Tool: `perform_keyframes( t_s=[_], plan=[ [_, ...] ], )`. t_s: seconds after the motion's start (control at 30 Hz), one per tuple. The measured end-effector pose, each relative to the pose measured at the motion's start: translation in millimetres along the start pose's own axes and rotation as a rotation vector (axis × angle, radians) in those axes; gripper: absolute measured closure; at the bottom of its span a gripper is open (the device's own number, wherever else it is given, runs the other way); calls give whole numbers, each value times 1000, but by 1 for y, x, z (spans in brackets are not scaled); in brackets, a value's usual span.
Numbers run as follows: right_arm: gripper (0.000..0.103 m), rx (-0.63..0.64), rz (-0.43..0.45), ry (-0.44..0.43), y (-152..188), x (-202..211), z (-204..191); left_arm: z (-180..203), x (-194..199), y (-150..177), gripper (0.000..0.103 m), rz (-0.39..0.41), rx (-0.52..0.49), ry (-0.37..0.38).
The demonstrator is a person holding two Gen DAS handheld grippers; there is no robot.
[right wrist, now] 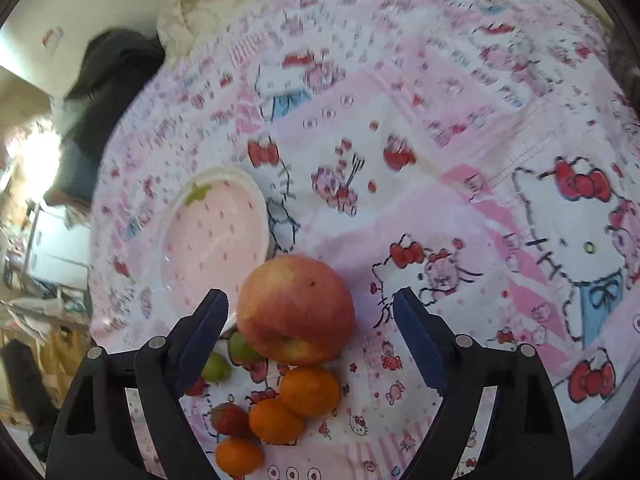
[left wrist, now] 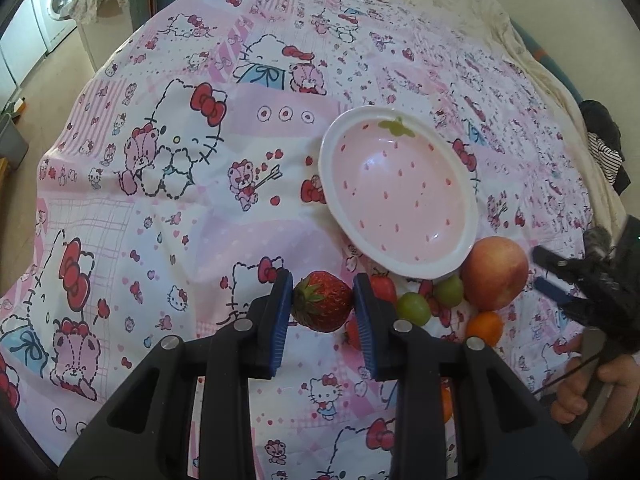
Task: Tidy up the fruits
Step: 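Close the right gripper around the red apple and lift it, then release the strawberry onto the plate with the left gripper while the right gripper sets the apple there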
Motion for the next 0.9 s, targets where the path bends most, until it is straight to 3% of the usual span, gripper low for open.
perform_keyframes(
  t_s=[0.1,0.3,0.43,0.53,0.9],
  plan=[
    [16,0,-99,14,6,-26,-1,2,1,-1,76,4,-2,6],
    [12,44,-144,42,14,-47,-9,3,1,-1,76,5,-5,5],
    [17,56,-154,31,15,-50,-8,4,-1,-1,76,20,-31,-11],
    [17,42,-127,10,14,-44,-6,1,-5,-3,76,42,-47,-54],
    [17,20,78,-126,4,18,-15,-8,1,-8,76,56,-12,-28]
  ],
)
Point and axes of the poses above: each gripper's, at about its wrist camera, not at the fingertips, and x roughly against the way its jaws point, z to its right, y to its underside, the point moved 4 cm from there along -x, roughly the way its jaws point, and after that the axes turned 4 degrees about x, right-handed, at the moved point
